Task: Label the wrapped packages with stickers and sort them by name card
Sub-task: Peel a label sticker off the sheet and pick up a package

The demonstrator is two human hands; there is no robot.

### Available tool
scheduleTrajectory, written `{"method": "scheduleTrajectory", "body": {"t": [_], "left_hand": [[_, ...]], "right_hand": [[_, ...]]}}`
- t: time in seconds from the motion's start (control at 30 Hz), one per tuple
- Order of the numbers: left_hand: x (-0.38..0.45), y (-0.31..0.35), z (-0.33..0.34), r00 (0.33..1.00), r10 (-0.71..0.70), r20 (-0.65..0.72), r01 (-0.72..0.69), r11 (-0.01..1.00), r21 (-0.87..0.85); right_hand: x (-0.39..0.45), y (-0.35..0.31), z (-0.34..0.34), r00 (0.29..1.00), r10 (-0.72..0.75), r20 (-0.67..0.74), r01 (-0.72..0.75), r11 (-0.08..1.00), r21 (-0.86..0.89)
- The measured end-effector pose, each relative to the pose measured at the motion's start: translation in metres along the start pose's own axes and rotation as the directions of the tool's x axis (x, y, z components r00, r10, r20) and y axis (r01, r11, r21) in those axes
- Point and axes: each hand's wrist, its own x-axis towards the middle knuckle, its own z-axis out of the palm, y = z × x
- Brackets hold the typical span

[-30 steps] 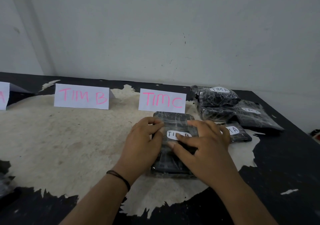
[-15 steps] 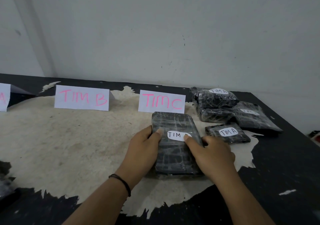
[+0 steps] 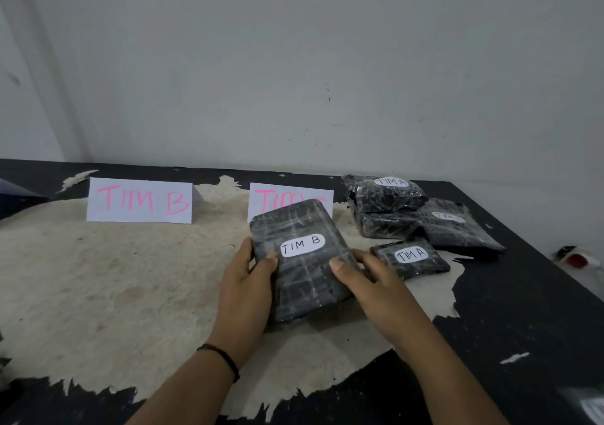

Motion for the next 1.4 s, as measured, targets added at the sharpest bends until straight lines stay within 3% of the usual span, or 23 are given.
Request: {"method": "scheduleTrajectory", "body": {"t": [0.13, 0.3, 0.43, 0.6, 0.7, 0.83, 0.97, 1.1, 1.2, 1.3, 1.4], "left_hand": [[-0.001, -0.003, 0.000, 0.999, 0.019, 0.043, -0.018, 1.000, -0.024], [-0.001, -0.012, -0.003, 0.995, 0.041, 0.091, -0.068, 0.942, 0.329], [-0.005, -0.013, 0.002, 0.980, 0.115, 0.163, -0.188, 0.805, 0.562], [-0.009, -0.014, 0.005, 0.968, 0.162, 0.191, -0.248, 0.715, 0.654], [-0.011, -0.014, 0.005, 0.959, 0.207, 0.195, -0.284, 0.678, 0.678], [-0.013, -0.014, 0.006, 0.955, 0.206, 0.213, -0.296, 0.645, 0.705], [-0.011, -0.008, 0.001, 0.985, 0.136, 0.111, -0.175, 0.792, 0.585], [-0.008, 0.002, -0.012, 0.999, -0.022, 0.036, 0.009, 0.948, 0.318], [-0.012, 0.015, -0.016, 0.998, -0.017, 0.066, -0.005, 0.943, 0.332], [-0.023, 0.043, -0.030, 0.990, 0.120, 0.071, -0.137, 0.922, 0.363], [-0.036, 0.069, -0.054, 0.967, 0.252, 0.048, -0.242, 0.834, 0.495]], "right_hand": [[0.000, -0.005, -0.005, 0.995, 0.096, -0.029, -0.086, 0.962, 0.259], [-0.002, -0.010, -0.043, 0.925, 0.198, -0.324, 0.056, 0.773, 0.632], [-0.012, 0.005, -0.070, 0.805, 0.355, -0.475, 0.079, 0.730, 0.679], [-0.023, 0.020, -0.078, 0.753, 0.434, -0.495, -0.015, 0.764, 0.645], [-0.024, 0.024, -0.081, 0.733, 0.401, -0.550, -0.091, 0.858, 0.505], [-0.028, 0.024, -0.077, 0.760, 0.303, -0.575, -0.194, 0.950, 0.245], [-0.035, 0.031, -0.072, 0.728, 0.171, -0.664, -0.246, 0.969, -0.020], [-0.050, 0.022, -0.060, 0.712, -0.030, -0.702, -0.300, 0.891, -0.342], [-0.061, 0.007, -0.043, 0.743, -0.186, -0.643, -0.215, 0.843, -0.492], [-0.067, -0.007, -0.011, 0.809, -0.334, -0.484, -0.064, 0.768, -0.637], [-0.067, -0.016, 0.032, 0.834, -0.452, -0.317, 0.102, 0.690, -0.717]]}}
